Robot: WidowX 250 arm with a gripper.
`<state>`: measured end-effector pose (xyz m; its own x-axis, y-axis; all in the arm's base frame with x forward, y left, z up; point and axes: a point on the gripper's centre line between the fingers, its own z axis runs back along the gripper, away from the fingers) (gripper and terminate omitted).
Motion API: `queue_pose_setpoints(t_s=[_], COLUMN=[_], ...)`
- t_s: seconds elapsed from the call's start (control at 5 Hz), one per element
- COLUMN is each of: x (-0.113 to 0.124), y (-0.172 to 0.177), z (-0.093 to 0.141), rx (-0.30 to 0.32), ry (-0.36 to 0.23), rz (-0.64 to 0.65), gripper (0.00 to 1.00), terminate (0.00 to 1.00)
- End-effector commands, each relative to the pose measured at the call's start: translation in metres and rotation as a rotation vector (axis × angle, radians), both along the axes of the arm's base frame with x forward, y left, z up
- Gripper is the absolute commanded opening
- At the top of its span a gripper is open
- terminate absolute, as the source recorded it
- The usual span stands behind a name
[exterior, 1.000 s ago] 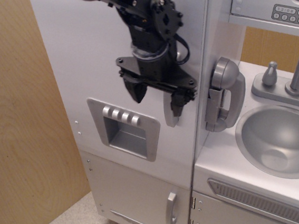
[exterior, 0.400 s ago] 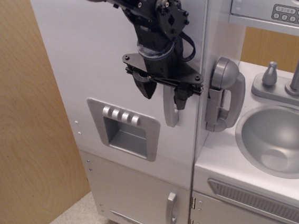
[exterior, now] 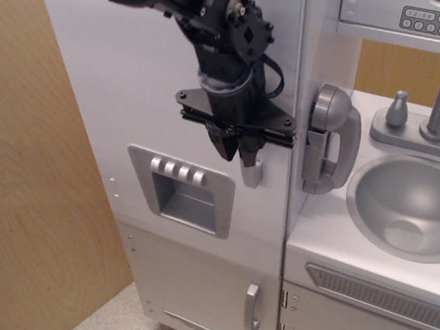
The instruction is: Open fridge
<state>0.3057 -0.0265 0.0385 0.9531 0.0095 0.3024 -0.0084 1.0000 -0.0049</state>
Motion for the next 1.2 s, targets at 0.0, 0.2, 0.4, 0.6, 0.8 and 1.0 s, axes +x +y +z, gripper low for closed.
queue_pose_setpoints(t_s=[0.0,0.2,0.4,0.6,0.8,1.0], x=[-0.013,-0.035,-0.056,-0.072,-0.085,-0.097], y=[0.010,0.020,0.037,0.052,0.059,0.044], z=[0.019,0.021,0.023,0.030,0.026,0.011], rx=[-0.050,-0.046,-0.040,-0.004,-0.002,0.041], ry=[-0.043,-0.012,0.036,0.018,0.082,0.131], rz=[0.032,0.013,-0.018,-0.019,-0.016,-0.067], gripper=[0.00,0.00,0.00,1.00,1.00,1.00], terminate=[0.00,0.00,0.00,0.00,0.00,0.00])
